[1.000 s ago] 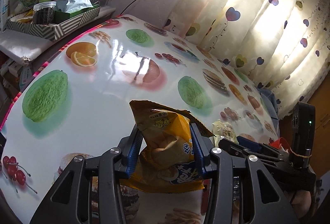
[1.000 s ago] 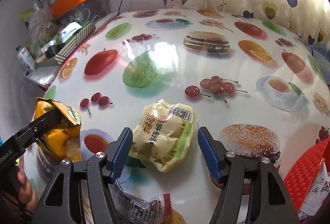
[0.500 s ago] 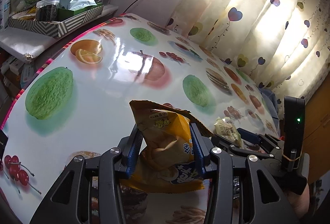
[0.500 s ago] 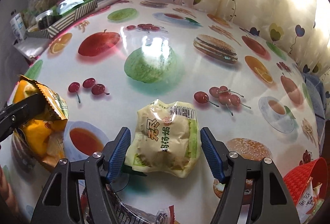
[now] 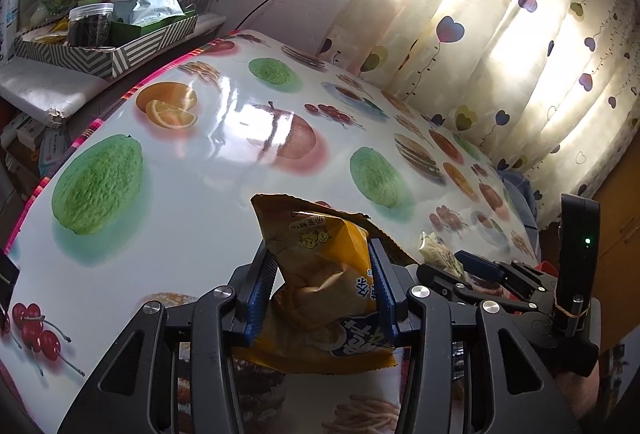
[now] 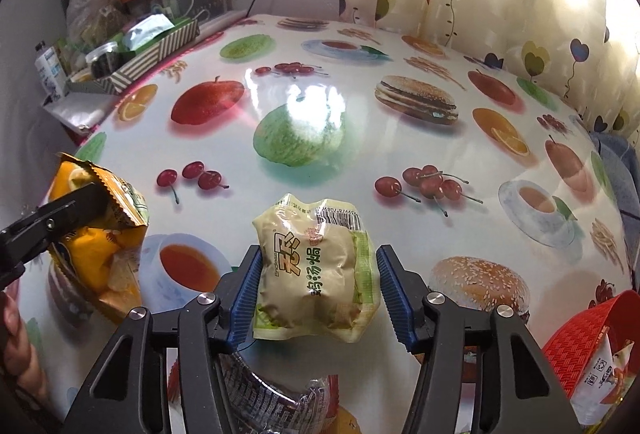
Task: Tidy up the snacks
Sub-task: 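Carry the chip bag and bread bag over the red basket with both grippers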
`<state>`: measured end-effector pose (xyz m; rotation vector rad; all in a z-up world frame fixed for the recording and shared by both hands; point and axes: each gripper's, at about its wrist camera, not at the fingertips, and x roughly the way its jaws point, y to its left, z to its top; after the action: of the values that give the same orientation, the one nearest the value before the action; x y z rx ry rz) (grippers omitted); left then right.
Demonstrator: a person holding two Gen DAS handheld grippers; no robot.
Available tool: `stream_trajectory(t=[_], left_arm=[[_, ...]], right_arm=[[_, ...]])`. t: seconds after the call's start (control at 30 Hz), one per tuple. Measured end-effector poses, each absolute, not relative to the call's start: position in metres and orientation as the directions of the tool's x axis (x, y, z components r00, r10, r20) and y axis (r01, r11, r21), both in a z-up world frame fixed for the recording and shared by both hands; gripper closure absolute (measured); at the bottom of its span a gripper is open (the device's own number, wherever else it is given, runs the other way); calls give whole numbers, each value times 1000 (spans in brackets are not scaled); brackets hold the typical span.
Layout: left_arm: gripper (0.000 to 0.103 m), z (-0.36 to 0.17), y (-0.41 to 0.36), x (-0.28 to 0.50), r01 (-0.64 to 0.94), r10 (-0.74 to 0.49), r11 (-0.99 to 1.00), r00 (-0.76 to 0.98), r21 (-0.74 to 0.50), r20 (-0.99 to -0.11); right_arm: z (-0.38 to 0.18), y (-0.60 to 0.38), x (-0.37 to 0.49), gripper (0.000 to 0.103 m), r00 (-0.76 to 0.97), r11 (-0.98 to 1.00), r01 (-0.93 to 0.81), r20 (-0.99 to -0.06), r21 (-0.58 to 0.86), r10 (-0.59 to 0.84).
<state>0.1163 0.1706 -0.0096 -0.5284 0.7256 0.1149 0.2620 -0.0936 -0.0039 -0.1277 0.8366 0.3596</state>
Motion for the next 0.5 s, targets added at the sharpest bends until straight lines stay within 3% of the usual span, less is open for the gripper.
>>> stream_trajectory(t=[0.5], left_arm=[[57, 20, 152, 93, -239, -72, 887, 772, -394, -631]], right_arm=[[33, -118, 190, 48, 661, 913, -401, -668, 72, 343]])
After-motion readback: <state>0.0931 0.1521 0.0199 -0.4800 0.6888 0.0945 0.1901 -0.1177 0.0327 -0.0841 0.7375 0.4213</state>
